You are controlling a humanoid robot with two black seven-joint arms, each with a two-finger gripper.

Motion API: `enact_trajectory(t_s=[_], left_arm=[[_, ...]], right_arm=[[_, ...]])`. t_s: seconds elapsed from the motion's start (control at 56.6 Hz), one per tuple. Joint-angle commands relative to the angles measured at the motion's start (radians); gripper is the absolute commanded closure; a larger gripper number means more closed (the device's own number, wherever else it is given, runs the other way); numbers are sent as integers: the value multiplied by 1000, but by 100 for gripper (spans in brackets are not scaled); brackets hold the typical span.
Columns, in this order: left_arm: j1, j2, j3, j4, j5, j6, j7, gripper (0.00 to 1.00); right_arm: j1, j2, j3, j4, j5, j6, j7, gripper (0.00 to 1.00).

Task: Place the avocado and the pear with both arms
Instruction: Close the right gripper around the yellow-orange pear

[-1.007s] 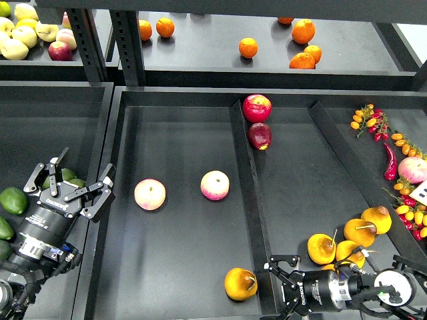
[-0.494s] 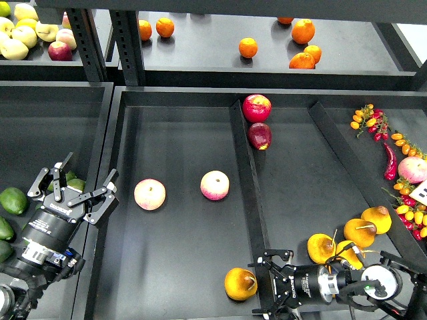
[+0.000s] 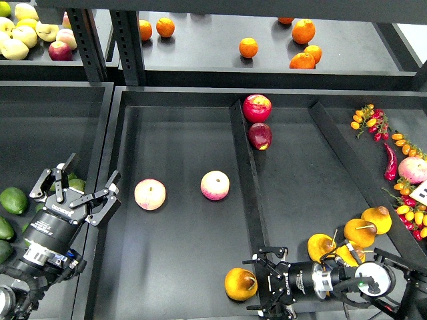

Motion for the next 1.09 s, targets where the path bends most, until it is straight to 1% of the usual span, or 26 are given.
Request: enact_trajectory(t_s=[0.0,0.247,0.318,0.689,0.759,0.883,1.077], left_arm=[[2,0,2,-1,0,0,0,1],[5,0,3,-1,0,0,0,1],[6,0,3,-3,0,0,0,1],[8,0,6,-1,0,0,0,1],[8,0,6,-1,0,0,0,1],[8,0,6,-1,0,0,0,1],[8,0,5,-1,0,0,0,1]], right_arm=[[1,30,2,-32,0,0,0,1],[18,60,2,-81,-2,0,0,4],[23,65,2,-90,-2,-1,0,7],[26,99,2,-131,-2,-1,0,13],[26,102,2,-134,-2,-1,0,15],[26,105,2,-136,-2,-1,0,22],[26,105,2,-136,-3,-1,0,27]])
